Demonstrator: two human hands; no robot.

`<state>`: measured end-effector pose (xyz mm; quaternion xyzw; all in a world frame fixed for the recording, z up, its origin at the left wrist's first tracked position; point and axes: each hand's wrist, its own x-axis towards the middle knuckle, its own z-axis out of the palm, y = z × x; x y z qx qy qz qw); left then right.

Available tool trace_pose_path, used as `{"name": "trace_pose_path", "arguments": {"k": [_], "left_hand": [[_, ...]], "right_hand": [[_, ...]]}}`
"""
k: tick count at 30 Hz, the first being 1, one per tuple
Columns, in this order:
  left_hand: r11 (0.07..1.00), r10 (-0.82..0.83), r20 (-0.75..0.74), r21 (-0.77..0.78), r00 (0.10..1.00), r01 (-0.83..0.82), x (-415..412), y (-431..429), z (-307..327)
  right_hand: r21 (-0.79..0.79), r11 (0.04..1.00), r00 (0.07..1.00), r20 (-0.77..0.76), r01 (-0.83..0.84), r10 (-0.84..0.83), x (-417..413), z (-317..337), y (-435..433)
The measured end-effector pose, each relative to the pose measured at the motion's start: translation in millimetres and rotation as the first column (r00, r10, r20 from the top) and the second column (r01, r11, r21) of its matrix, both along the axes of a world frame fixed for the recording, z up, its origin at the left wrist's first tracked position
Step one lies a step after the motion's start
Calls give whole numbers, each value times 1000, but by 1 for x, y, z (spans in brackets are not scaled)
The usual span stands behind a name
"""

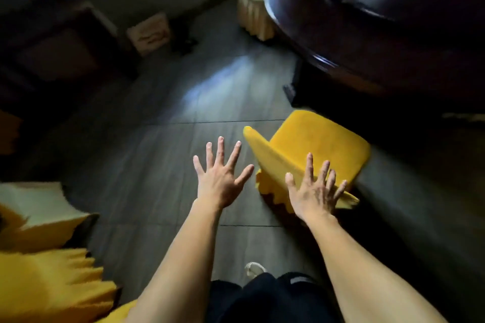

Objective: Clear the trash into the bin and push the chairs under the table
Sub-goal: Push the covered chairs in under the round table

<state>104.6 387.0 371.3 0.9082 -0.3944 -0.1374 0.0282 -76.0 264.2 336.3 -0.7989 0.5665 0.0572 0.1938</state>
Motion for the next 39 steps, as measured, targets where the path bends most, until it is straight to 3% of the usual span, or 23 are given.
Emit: {"name": "trace_pose_path", "arguments": {"k": [2, 7, 12, 15, 20, 30, 39], "left_hand": [[992, -124, -12, -23, 992, 124, -3, -32, -4], [929, -369, -21, -25, 929, 369, -5, -79, -17], [824, -563, -67, 32, 823, 566, 15, -100, -41], [773, -633, -21, 31, 774, 633, 30, -113, -51], [776, -630, 37, 21, 775, 630, 45, -141, -52], [782, -582, 200, -129, 788, 610, 42, -152, -69], [780, -563, 257, -150, 786, 608, 49, -192, -71]], "right_hand": [[69, 992, 995, -27, 101, -99, -21, -1, -11], [149, 982, 993, -32, 117, -113, -24, 4, -20], [113, 958, 965, -44, 264, -260, 9, -1, -21], [39, 947, 948, -50, 318, -316, 27, -6, -21], [-46, 939, 933, -109, 340, -343, 43, -12, -30], [-269, 914, 946, -22, 305, -322, 43, -29, -41], [-291, 895, 937, 5, 336, -350, 52, -28, -78]]}}
